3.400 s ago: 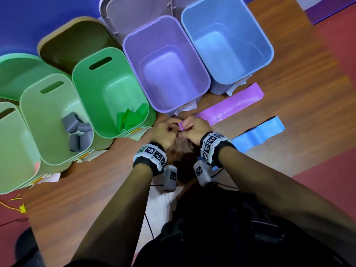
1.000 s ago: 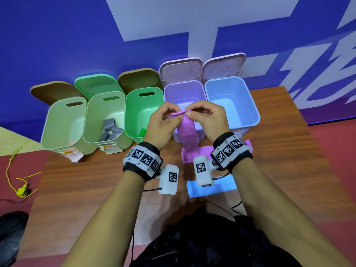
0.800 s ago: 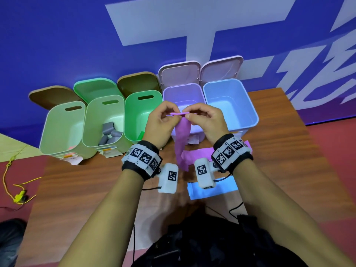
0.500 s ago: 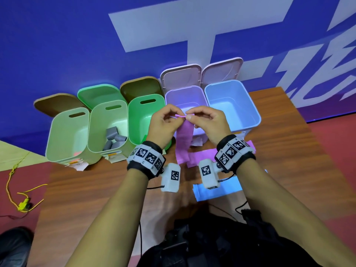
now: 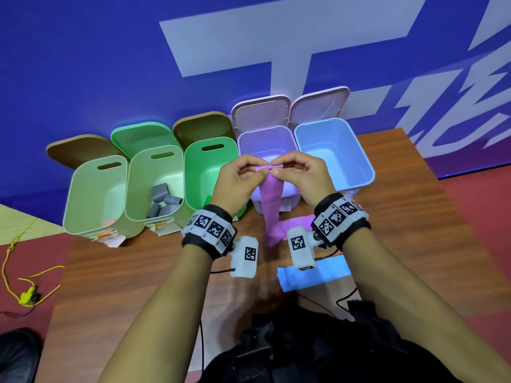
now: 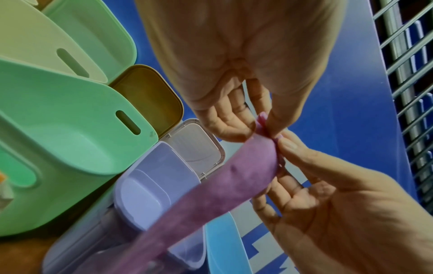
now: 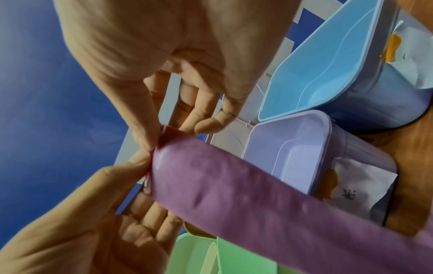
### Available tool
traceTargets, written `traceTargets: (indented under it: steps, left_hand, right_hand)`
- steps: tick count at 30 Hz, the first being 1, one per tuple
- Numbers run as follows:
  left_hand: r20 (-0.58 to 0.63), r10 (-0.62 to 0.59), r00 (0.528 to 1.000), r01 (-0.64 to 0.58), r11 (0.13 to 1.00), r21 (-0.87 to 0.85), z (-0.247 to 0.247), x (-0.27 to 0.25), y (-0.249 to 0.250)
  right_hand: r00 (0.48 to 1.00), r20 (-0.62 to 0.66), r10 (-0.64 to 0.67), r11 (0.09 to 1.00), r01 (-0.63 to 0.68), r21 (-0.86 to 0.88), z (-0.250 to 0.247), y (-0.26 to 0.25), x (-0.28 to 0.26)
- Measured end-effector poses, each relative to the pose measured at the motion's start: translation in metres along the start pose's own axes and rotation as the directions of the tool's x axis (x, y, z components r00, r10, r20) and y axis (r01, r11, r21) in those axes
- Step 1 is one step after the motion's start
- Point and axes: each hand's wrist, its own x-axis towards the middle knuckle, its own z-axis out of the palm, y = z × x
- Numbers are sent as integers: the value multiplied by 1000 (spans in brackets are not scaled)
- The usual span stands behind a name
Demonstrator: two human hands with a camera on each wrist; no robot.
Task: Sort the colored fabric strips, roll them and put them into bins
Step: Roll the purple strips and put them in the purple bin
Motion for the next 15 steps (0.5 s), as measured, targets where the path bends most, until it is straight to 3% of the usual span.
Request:
traceTargets:
  steps: [9,15]
  left_hand:
    - [-31,48,998,-48,998,28,-3,-3,-5]
    - [-23,71,997,-70,997,42,-3,-3,-7]
  right_hand:
    - [997,14,75,996,-76,38,3,9,-1]
    - [999,12,43,999,-43,-4,7,12,-2]
